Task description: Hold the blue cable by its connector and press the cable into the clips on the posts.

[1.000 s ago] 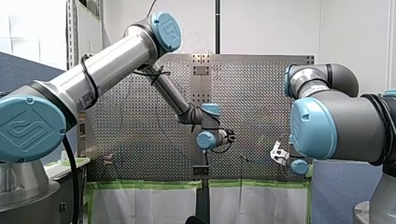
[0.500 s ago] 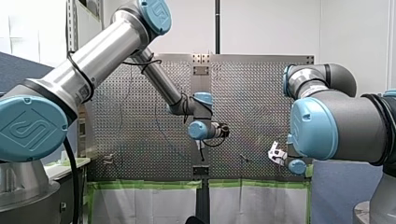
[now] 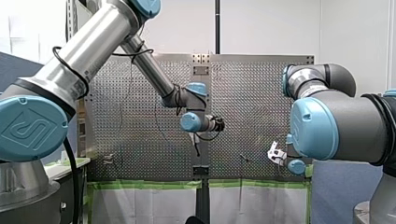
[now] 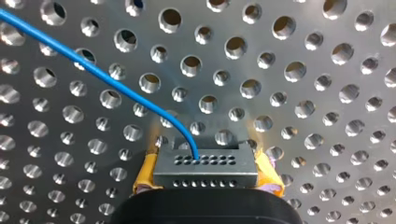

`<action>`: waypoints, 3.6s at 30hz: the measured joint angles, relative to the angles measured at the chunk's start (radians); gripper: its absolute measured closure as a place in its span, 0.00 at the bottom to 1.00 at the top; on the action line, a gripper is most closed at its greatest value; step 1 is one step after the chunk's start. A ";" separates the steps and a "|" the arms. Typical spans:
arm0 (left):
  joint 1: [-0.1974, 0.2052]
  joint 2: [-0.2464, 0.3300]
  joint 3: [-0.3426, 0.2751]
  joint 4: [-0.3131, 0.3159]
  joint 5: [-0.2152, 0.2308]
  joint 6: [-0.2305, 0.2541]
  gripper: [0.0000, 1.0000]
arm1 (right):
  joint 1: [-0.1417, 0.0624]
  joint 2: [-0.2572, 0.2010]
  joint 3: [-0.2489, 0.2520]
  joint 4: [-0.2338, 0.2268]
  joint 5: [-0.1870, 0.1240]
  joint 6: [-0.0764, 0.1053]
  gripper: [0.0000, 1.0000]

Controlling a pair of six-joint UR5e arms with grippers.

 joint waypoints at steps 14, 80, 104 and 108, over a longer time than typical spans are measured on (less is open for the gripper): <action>0.000 0.122 -0.122 0.000 -0.001 0.001 0.00 | 0.005 0.000 0.000 0.000 0.000 0.000 1.00; 0.011 0.560 -0.590 0.201 0.055 -0.023 0.00 | 0.039 -0.254 0.232 0.014 0.026 -0.139 1.00; 0.011 0.561 -0.591 0.201 0.055 -0.023 0.00 | 0.039 -0.255 0.232 0.014 0.026 -0.139 1.00; 0.011 0.561 -0.591 0.201 0.055 -0.023 0.00 | 0.039 -0.255 0.232 0.014 0.026 -0.139 1.00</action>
